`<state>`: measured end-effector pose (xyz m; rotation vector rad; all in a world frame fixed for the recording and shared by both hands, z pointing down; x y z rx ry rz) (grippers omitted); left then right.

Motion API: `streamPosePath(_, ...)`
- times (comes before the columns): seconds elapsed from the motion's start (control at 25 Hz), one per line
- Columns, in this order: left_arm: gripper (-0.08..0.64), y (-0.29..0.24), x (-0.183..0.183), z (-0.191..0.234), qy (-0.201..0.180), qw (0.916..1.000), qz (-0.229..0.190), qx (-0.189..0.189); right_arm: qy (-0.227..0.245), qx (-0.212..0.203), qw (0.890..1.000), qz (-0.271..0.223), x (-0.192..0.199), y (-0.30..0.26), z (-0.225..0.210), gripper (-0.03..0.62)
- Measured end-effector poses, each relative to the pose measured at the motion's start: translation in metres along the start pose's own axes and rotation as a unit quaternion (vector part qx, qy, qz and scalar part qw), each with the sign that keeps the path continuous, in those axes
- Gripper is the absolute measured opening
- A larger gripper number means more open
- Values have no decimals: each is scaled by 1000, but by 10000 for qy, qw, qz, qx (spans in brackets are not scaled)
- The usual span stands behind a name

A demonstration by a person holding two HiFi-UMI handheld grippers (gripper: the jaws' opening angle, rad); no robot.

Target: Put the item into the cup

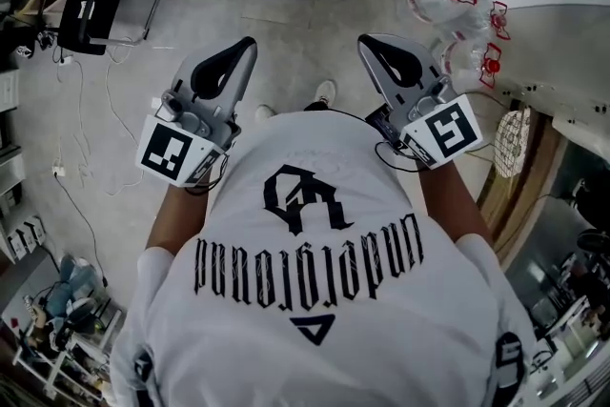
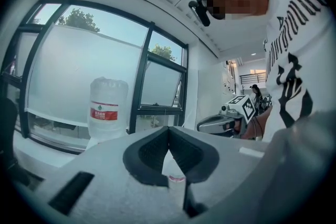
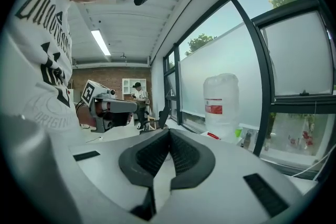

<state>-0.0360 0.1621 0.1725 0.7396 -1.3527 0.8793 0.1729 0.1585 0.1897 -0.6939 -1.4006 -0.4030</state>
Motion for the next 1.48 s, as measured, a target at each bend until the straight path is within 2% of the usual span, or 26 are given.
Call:
streamPosePath(0.44,12,117,7,6,27,9999,-53,101,81,220,9997,-56,-12,-14,117,14)
streamPosePath(0.76,12,174,19,7,104,9997,-50,218,97,337,9993,-87,-13,-20,182,14)
streamPosePath(1.12,12,199,22,4,107,9993,-89,343,113,461,9988,-94,-15,-21,210,14)
streamPosePath(1.48,12,205,19,8,123,9989,-143,433,173,491,9986,-59,-19,-25,221,14)
Point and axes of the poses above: the fingertips, and each gripper's own axes: y backward along the fingers, z to its left, x out of its underside, the point moved 5 cm from there along y, backward along the fingers, and after that the axes turned 11 degrees about x, right-handed, at the moved point
